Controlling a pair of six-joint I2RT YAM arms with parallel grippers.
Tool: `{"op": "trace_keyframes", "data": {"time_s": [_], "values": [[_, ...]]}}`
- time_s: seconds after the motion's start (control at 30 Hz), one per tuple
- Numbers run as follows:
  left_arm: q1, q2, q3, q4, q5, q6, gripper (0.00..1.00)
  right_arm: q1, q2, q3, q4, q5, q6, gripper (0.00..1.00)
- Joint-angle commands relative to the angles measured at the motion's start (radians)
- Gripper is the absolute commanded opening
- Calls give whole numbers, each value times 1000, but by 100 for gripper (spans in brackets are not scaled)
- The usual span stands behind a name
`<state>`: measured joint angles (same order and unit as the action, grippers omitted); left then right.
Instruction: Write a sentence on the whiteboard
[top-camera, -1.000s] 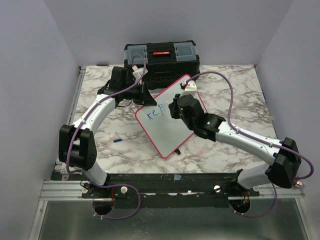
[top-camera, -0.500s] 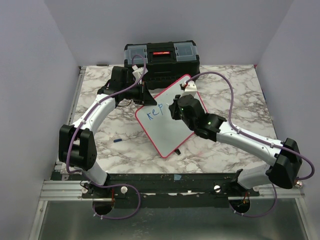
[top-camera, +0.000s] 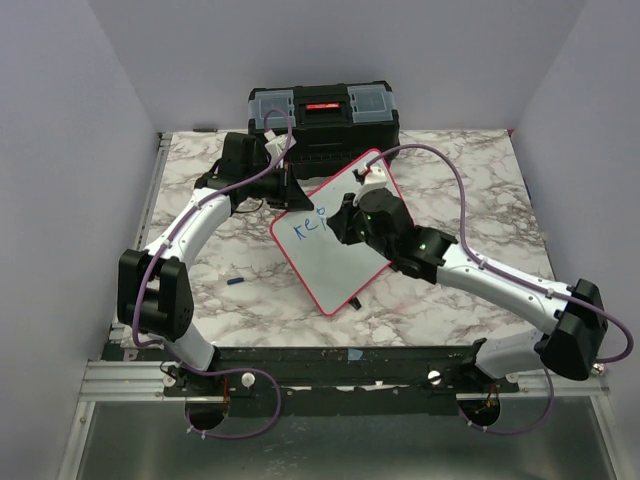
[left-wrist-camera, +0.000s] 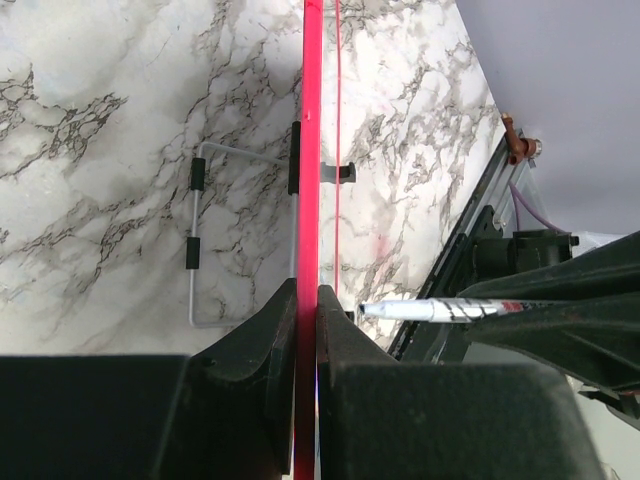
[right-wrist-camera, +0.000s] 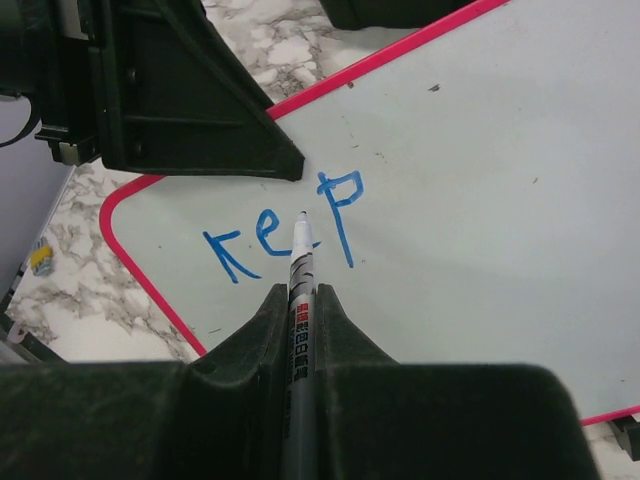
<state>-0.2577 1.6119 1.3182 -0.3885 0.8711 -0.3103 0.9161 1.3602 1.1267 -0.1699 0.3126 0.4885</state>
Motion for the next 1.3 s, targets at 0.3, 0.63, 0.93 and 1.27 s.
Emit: {"op": "trace_keyframes", "data": {"time_s": [0.3, 0.63, 0.93, 1.27], "values": [[-3, -18, 26, 66, 23, 17, 0, -2, 75, 41, 40, -107, 2, 1], [-3, -20, 25, 68, 25, 17, 0, -2, 85, 41, 0, -8, 16, 1], [-3, -23, 25, 66, 25, 17, 0, -2, 103, 69, -37, 45, 17, 1], [-3, -23, 27, 66, 25, 17, 0, -2, 124, 115, -46, 35, 6, 1]]}}
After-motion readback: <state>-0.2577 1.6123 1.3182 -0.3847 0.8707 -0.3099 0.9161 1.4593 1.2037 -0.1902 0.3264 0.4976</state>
